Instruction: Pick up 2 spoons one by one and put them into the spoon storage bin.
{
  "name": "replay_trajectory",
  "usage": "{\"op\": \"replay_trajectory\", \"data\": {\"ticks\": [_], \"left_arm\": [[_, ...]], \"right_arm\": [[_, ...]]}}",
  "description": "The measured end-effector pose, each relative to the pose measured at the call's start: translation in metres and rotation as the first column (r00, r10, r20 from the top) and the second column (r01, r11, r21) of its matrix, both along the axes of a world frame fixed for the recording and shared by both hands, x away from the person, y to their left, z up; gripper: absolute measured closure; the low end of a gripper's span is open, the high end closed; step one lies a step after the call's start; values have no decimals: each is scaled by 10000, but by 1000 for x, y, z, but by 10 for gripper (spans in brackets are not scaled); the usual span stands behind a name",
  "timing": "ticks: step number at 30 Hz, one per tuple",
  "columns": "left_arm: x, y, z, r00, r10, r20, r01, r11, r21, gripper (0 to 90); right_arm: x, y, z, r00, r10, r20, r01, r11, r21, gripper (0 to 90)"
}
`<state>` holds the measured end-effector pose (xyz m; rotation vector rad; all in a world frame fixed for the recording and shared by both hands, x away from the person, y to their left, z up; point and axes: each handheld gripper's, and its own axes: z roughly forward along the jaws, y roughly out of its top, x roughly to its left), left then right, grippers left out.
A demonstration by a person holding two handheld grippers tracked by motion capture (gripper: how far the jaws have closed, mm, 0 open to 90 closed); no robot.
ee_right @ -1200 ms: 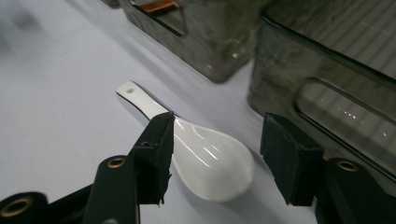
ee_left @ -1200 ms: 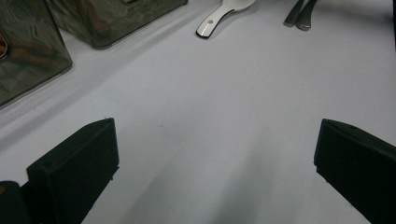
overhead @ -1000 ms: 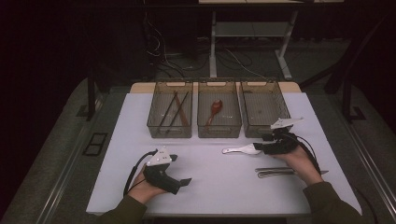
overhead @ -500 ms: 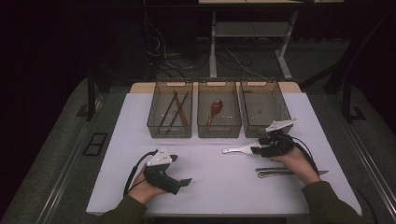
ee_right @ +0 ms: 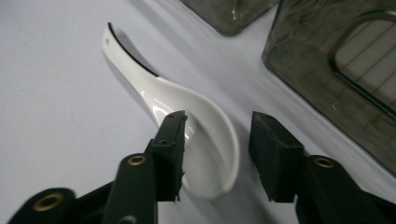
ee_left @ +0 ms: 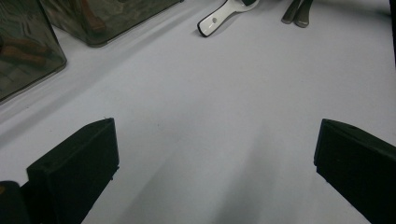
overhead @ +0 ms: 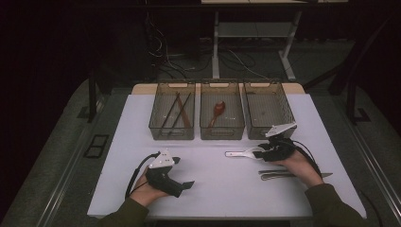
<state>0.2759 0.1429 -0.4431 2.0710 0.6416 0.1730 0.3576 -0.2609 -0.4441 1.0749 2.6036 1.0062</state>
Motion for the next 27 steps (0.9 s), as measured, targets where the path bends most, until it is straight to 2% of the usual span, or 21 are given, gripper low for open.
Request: {"op": "replay_trajectory", "data": {"ticks": [5, 15, 27], "left_arm": [[0, 0, 0, 10000, -26, -1, 26, 10000, 22, 0], [0, -1, -1, 10000, -54, -26, 54, 10000, 21, 0], [0, -1, -1, 9999, -104, -39, 104, 9999, -6, 0]], "right_arm": [[-2, 2, 0, 9996, 288, 24, -288, 9996, 5, 650], [-4, 1, 2, 9989, 444, 146, -443, 9990, -111, 731], [-6, -2, 6, 9968, 782, 132, -783, 9969, 21, 819]]}}
